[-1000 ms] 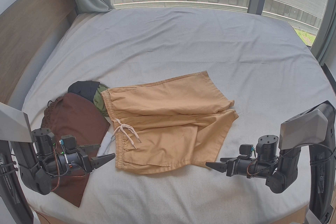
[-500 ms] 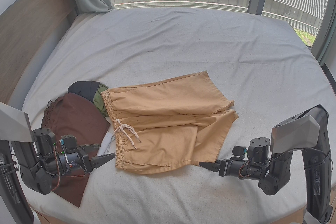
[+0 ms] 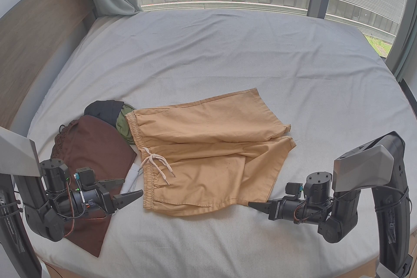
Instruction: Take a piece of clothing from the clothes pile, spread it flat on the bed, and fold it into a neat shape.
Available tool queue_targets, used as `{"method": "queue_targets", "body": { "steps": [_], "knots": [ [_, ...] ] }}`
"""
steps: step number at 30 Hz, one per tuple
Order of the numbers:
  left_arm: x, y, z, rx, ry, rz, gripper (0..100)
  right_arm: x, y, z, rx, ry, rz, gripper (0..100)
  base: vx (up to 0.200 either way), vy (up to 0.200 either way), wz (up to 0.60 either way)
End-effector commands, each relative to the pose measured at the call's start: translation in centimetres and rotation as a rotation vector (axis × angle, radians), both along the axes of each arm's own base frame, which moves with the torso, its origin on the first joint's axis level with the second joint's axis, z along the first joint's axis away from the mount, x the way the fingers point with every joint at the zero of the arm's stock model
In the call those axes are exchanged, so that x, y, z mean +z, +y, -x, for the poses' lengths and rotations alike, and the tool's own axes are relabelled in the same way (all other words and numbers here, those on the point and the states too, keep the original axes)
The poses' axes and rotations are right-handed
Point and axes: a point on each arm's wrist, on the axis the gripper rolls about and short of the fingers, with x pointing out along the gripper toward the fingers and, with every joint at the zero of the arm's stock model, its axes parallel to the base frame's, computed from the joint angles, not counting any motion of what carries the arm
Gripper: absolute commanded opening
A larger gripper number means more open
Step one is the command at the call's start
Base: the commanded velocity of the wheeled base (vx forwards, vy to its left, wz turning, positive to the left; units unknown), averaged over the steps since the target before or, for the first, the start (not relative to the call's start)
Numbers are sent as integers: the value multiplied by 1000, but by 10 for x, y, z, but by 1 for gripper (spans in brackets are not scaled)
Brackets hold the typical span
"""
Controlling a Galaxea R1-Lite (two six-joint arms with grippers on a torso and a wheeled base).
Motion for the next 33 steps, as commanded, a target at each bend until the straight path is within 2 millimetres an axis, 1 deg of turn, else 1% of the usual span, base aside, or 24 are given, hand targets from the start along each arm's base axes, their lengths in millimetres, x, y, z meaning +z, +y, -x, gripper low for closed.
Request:
{"method": "queue_targets", "body": {
  "steps": [1, 8, 13, 18, 19, 20, 23, 26, 28, 33],
  "knots": [
    [0, 0, 0, 0, 1, 0, 100, -1, 0, 0, 1, -3, 1, 0, 0, 0, 0],
    [-1, 0, 0, 0, 3, 0, 100, -1, -2, -2, -7, -6, 1, 0, 0, 0, 0],
    [-1, -1, 0, -3, 4, 0, 100, 2, -7, -1, -52, -20, 27, 0, 0, 0, 0],
    [-7, -2, -2, -7, 21, 0, 100, 4, -22, 5, -74, -10, 59, 0, 0, 0, 0],
    [-7, -2, -2, -7, 21, 0, 100, 4, -22, 5, -74, -10, 59, 0, 0, 0, 0],
    [-7, -2, -5, -6, 16, 2, 100, 3, -28, 6, -80, -13, 77, 0, 0, 0, 0],
    [-7, -2, -10, -7, 9, 7, 100, 2, -31, 6, -82, -17, 91, 0, 0, 0, 0],
    [-12, -3, -10, -9, 29, 6, 100, 2, -31, 6, -82, -18, 92, 0, 0, 0, 0],
    [-21, -3, -10, -11, 61, 6, 100, 2, -31, 6, -82, -18, 92, 0, 0, 0, 0],
    [-35, -6, -13, -18, 104, 10, 100, 3, -32, 6, -82, -21, 92, 0, 0, 0, 0]
  ]
}}
